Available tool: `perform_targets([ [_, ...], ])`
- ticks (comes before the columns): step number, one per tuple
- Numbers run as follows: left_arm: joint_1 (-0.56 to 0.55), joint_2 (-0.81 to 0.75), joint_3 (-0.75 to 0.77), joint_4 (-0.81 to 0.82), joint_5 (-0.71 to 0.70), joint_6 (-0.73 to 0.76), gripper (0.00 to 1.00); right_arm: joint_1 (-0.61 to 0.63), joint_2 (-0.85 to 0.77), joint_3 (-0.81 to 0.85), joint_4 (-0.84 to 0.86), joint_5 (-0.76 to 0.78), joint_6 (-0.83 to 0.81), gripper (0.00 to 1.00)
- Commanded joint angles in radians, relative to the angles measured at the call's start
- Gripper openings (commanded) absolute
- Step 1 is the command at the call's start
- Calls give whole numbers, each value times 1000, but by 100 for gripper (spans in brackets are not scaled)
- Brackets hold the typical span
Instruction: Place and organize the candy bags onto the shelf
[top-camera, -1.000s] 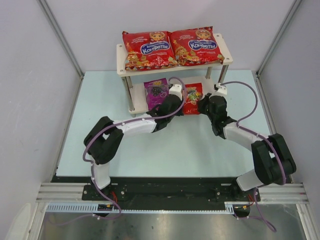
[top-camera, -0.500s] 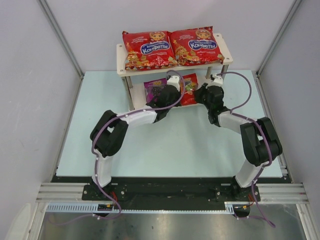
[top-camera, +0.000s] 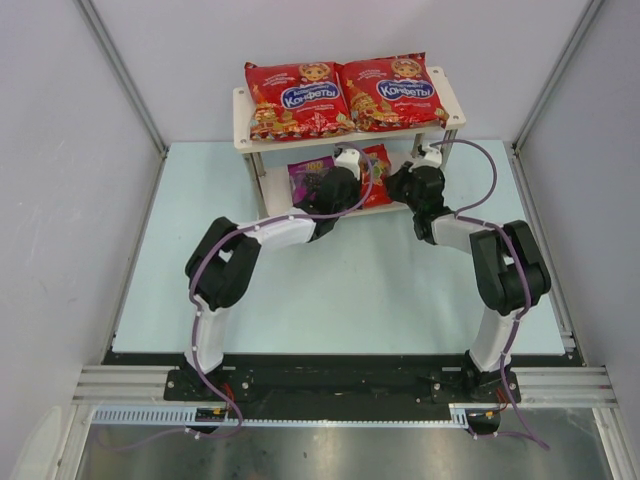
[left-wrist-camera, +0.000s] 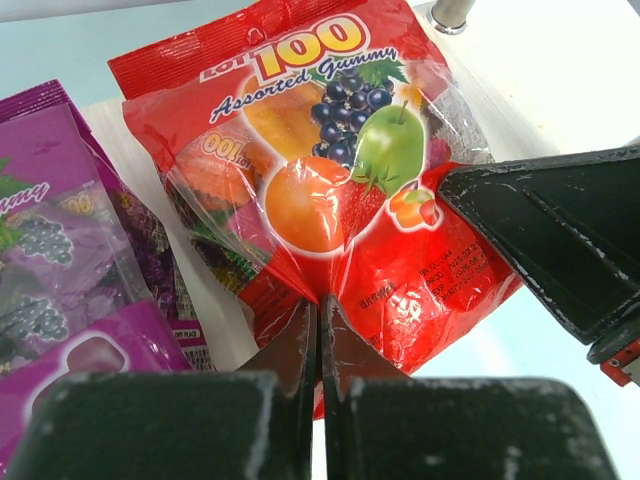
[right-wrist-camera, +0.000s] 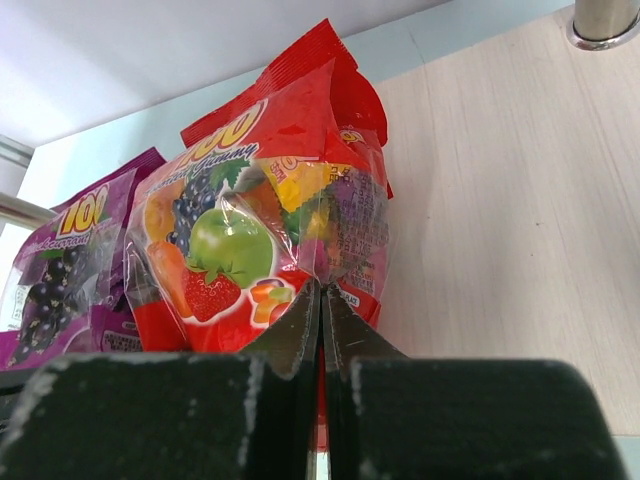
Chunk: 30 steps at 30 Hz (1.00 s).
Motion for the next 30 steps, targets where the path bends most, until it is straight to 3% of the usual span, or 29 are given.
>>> perform_targets([
  [1, 11, 10, 80, 76, 90, -19, 0, 2, 22, 60, 122, -50, 35, 0],
  [3, 12, 13, 80, 76, 92, -17, 2, -3, 33, 63, 122, -48, 41, 0],
  [4, 12, 15, 80, 76, 92, -16, 6, -6, 33, 65, 121, -43, 52, 0],
  [5, 14, 12, 74, 79, 105, -13, 17, -10, 37, 65, 119, -42, 59, 1],
  [6, 15, 9, 66, 85, 113, -10, 23, -13, 37, 63, 122, -57, 63, 13],
  [9, 15, -22, 23, 131, 127, -1, 51, -23, 36, 63, 127, -76, 66, 30],
  [12, 15, -46, 12, 128, 130, -1, 65, -27, 20, 63, 121, -77, 66, 45],
  [14, 15, -59, -6, 125, 126, -7, 72, -29, 11, 63, 107, -82, 66, 47],
  [23, -6, -168, -126, 154, 99, -8, 95, -30, -82, 10, 58, -54, 50, 53],
  [30, -41, -224, -186, 151, 67, 2, 100, -33, -162, -56, 49, -47, 49, 57],
])
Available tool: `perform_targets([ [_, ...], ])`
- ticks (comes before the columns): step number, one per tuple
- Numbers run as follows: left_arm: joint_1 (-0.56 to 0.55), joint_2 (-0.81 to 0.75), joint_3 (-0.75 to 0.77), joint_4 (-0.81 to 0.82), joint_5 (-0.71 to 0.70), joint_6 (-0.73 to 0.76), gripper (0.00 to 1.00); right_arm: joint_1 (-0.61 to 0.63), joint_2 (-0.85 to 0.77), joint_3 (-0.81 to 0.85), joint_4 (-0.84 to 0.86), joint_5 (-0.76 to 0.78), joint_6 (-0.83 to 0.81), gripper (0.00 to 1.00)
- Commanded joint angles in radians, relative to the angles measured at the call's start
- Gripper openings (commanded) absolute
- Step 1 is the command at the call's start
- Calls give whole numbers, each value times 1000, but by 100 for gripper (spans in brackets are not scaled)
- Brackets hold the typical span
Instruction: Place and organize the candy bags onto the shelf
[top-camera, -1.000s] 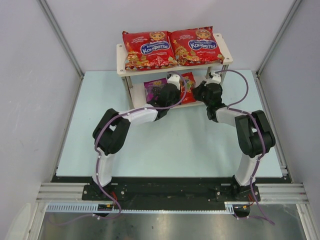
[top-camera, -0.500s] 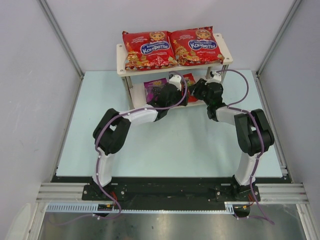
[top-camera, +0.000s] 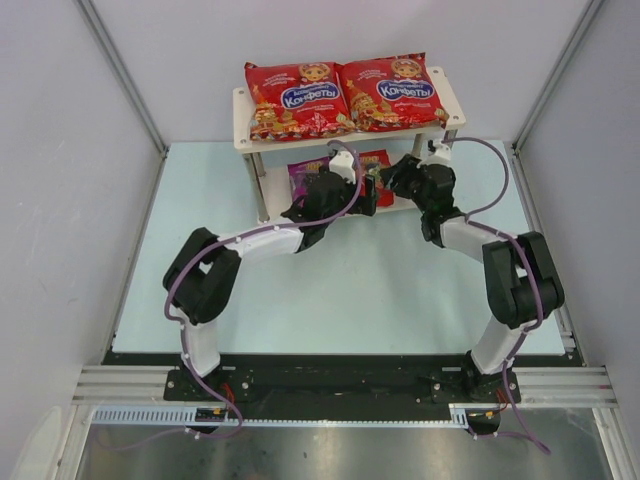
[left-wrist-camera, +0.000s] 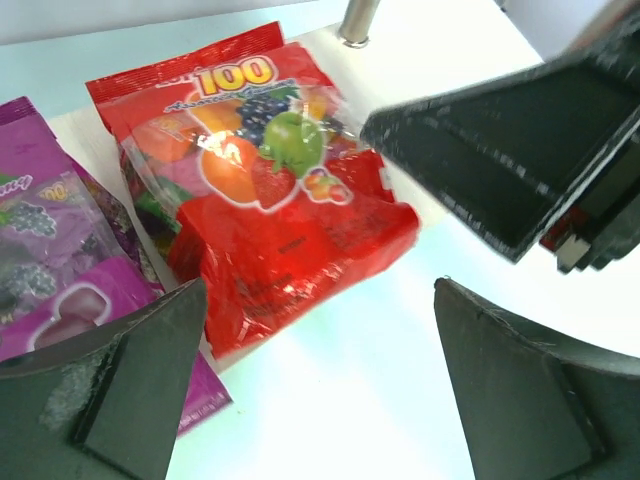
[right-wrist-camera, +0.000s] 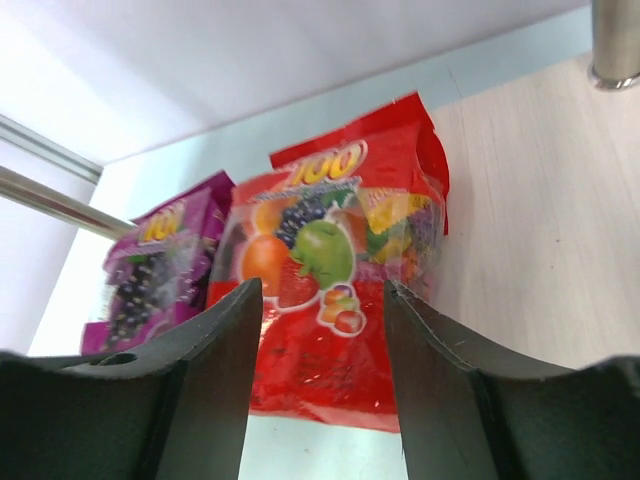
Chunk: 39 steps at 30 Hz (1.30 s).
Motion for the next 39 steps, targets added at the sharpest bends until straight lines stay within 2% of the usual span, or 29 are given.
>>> perform_targets([
  [1, -35, -77, -35, 43, -32, 4, 100, -7, -84, -30, 27, 16, 0, 57],
  [10, -111, -158, -138, 35, -69, -7, 100, -10, -233, -169, -25, 27, 17, 60],
  [15, -193, -296, -262, 41, -118, -30, 100, 4, -396, -287, -82, 42, 40, 60],
  [19, -243, -429, -411, -7, -190, -138, 100, 44, -581, -376, -218, 96, 49, 60],
  [21, -248, -483, -451, -116, -233, -192, 100, 87, -655, -416, -325, 142, 58, 62],
  [22, -249, -538, -494, -151, -278, -239, 100, 99, -722, -424, -361, 181, 60, 67],
  [23, -252, -575, -518, -211, -297, -261, 100, 111, -765, -447, -393, 189, 57, 89],
  [24, -254, -610, -547, -234, -314, -281, 100, 122, -799, -455, -439, 194, 46, 99],
  [28, -254, -870, -707, -325, -382, -384, 100, 199, -960, -465, -573, 301, -23, 100],
  [31, -254, -1000, -775, -446, -443, -429, 100, 202, -1049, -468, -671, 375, -11, 100],
  [32, -256, -1085, -790, -466, -472, -436, 100, 202, -1080, -470, -685, 387, -8, 100],
  [39, -256, -1353, -845, -583, -589, -403, 100, 200, -1124, -479, -722, 424, 40, 100],
])
